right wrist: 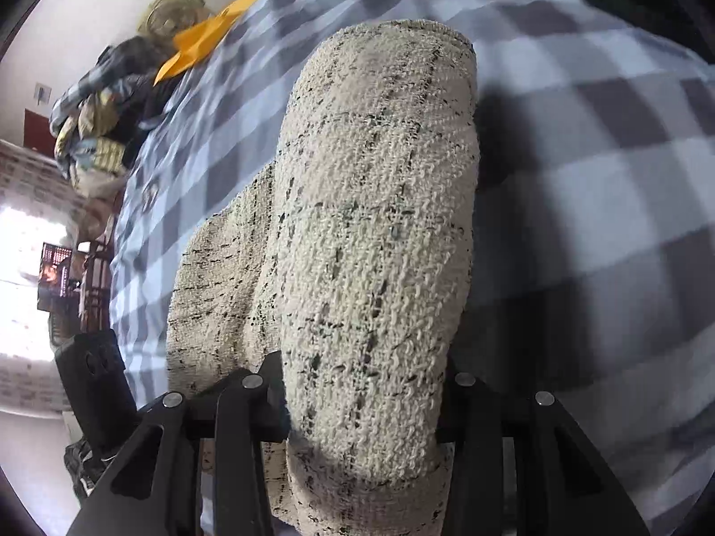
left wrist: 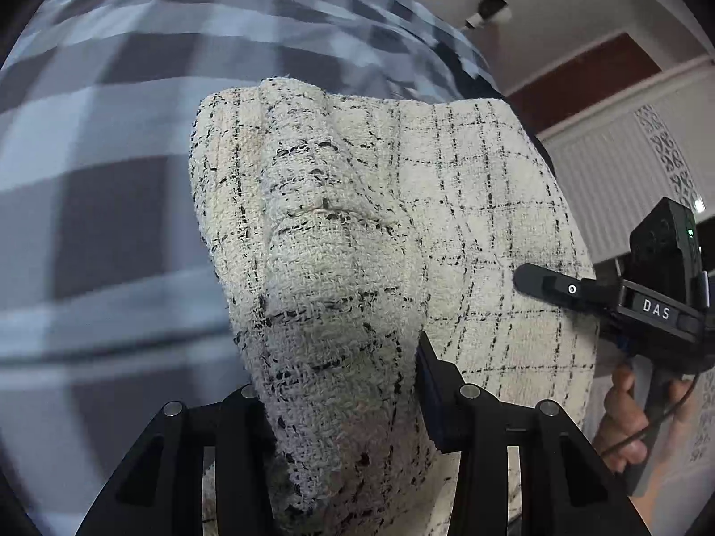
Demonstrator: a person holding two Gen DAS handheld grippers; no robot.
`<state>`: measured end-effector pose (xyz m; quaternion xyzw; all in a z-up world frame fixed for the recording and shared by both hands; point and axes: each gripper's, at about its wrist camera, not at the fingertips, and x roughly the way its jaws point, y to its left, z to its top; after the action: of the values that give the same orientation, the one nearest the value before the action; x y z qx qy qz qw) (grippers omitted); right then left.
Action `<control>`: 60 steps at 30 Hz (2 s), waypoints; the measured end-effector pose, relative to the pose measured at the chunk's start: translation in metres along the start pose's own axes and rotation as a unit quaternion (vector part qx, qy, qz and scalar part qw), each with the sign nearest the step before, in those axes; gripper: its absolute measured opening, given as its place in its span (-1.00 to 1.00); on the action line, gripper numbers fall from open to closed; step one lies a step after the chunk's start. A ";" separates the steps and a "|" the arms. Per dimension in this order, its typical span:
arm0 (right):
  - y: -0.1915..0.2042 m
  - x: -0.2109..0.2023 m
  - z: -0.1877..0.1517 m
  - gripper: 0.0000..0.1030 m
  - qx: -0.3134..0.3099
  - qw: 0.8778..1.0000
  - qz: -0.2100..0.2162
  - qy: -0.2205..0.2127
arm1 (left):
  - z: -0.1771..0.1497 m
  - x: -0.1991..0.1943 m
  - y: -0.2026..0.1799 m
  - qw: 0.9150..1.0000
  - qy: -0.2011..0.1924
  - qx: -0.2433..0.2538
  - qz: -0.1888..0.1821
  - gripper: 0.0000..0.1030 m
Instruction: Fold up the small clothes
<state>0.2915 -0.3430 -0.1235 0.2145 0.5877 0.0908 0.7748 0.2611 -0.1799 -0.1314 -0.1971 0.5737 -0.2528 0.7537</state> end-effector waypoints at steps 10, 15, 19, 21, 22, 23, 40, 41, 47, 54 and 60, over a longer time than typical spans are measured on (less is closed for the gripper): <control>-0.060 0.022 -0.001 -0.10 0.079 0.997 0.021 -0.016 | 0.007 0.024 -0.003 0.998 0.015 0.028 0.052 0.87; -0.103 0.003 -0.020 0.25 0.208 0.976 0.053 -0.017 | 0.006 -0.011 0.010 0.995 0.011 0.033 0.099 0.93; -0.064 -0.048 -0.038 0.28 0.154 0.980 -0.096 -0.085 | 0.005 -0.060 -0.010 0.966 -0.059 0.065 0.245 0.92; -0.034 -0.076 -0.056 0.28 0.121 0.964 -0.200 -0.122 | -0.009 -0.091 -0.028 0.955 -0.096 0.096 0.263 0.92; -0.018 -0.089 -0.067 0.28 0.107 0.956 -0.237 -0.137 | -0.020 -0.107 -0.036 0.952 -0.109 0.110 0.264 0.92; -0.004 -0.102 -0.080 0.28 0.093 0.951 -0.254 -0.150 | -0.035 -0.124 -0.043 0.949 -0.120 0.122 0.265 0.93; 0.099 -0.166 -0.238 0.71 -0.027 0.970 -0.174 -0.168 | -0.174 -0.214 -0.120 0.921 -0.188 0.232 0.250 1.00; 0.101 -0.164 -0.246 0.71 -0.042 0.967 -0.188 -0.167 | -0.179 -0.214 -0.116 0.918 -0.191 0.237 0.255 1.00; 0.090 -0.143 -0.276 0.71 -0.088 0.941 -0.269 -0.185 | -0.183 -0.208 -0.103 0.925 -0.171 0.237 0.243 1.00; 0.086 -0.141 -0.273 0.71 -0.061 0.941 -0.266 -0.199 | -0.187 -0.204 -0.111 0.927 -0.169 0.244 0.229 1.00; 0.092 -0.143 -0.282 0.71 -0.079 0.939 -0.257 -0.215 | -0.190 -0.205 -0.119 0.919 -0.174 0.257 0.243 1.00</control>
<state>-0.0080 -0.2534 -0.0195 0.0086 0.4333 -0.1136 0.8940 0.0159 -0.1512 0.0447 0.1080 0.3788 -0.1619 0.9048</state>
